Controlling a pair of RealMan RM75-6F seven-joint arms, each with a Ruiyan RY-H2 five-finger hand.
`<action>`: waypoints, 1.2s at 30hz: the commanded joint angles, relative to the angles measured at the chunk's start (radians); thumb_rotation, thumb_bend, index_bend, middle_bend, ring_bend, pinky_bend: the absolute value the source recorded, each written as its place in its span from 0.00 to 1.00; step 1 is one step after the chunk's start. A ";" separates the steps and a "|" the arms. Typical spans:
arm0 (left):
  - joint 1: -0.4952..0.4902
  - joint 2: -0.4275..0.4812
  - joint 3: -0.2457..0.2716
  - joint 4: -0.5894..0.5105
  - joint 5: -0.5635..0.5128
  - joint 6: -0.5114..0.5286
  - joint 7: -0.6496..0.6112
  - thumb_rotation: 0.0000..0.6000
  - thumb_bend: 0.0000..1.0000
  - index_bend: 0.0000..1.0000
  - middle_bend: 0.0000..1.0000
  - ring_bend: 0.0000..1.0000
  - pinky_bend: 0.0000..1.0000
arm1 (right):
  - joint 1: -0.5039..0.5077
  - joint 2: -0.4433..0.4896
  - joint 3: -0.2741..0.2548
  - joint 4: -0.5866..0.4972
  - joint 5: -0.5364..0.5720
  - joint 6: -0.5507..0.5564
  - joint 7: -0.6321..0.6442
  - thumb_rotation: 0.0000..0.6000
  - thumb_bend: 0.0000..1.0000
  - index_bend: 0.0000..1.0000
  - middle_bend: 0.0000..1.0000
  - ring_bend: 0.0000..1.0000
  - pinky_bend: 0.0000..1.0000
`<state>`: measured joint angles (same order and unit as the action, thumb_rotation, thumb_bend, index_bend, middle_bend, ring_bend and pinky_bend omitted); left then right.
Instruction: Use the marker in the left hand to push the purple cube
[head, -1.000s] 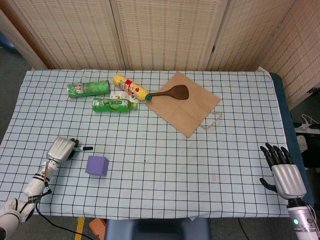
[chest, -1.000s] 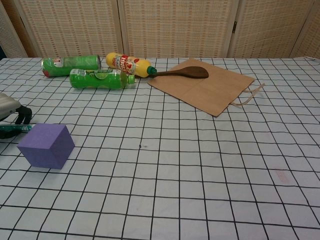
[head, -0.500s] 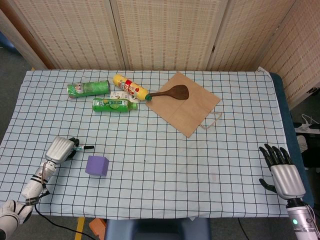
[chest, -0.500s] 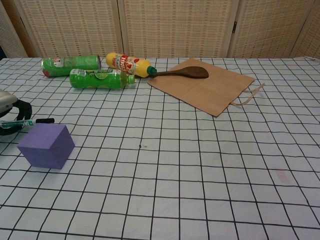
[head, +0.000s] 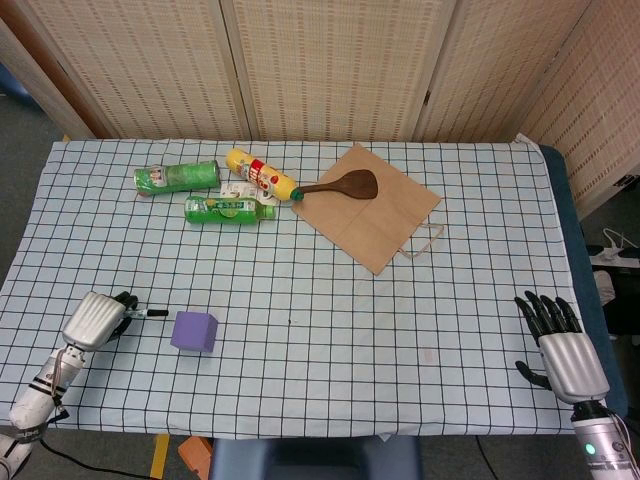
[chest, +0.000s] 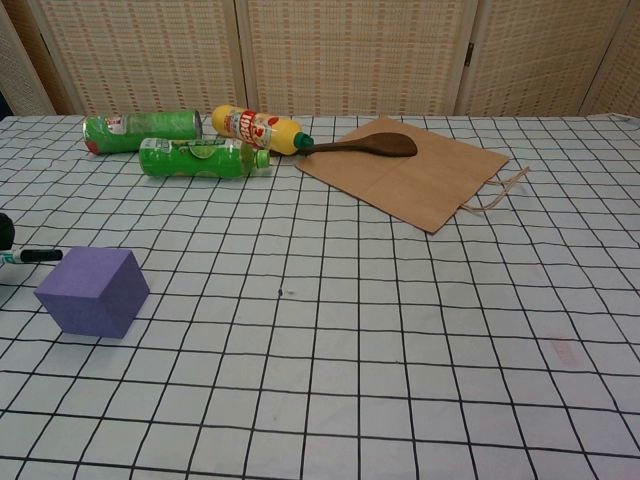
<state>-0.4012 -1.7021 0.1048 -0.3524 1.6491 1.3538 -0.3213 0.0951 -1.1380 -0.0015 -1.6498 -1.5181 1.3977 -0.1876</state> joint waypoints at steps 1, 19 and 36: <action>0.017 -0.002 0.002 0.008 -0.001 0.019 -0.012 1.00 0.62 0.77 0.77 0.79 1.00 | -0.002 0.002 -0.004 -0.004 -0.008 0.005 0.002 1.00 0.11 0.00 0.00 0.00 0.00; -0.003 0.028 0.027 -0.235 0.063 0.082 0.165 1.00 0.62 0.77 0.78 0.79 1.00 | -0.018 0.041 -0.027 -0.025 -0.076 0.046 0.063 1.00 0.11 0.00 0.00 0.00 0.00; -0.049 0.094 0.018 -0.459 0.091 0.036 0.389 1.00 0.62 0.77 0.78 0.79 1.00 | -0.038 0.074 -0.037 -0.032 -0.119 0.088 0.114 1.00 0.11 0.00 0.00 0.00 0.00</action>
<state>-0.4388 -1.6169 0.1273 -0.7850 1.7351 1.4005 0.0412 0.0578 -1.0644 -0.0389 -1.6817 -1.6366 1.4850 -0.0738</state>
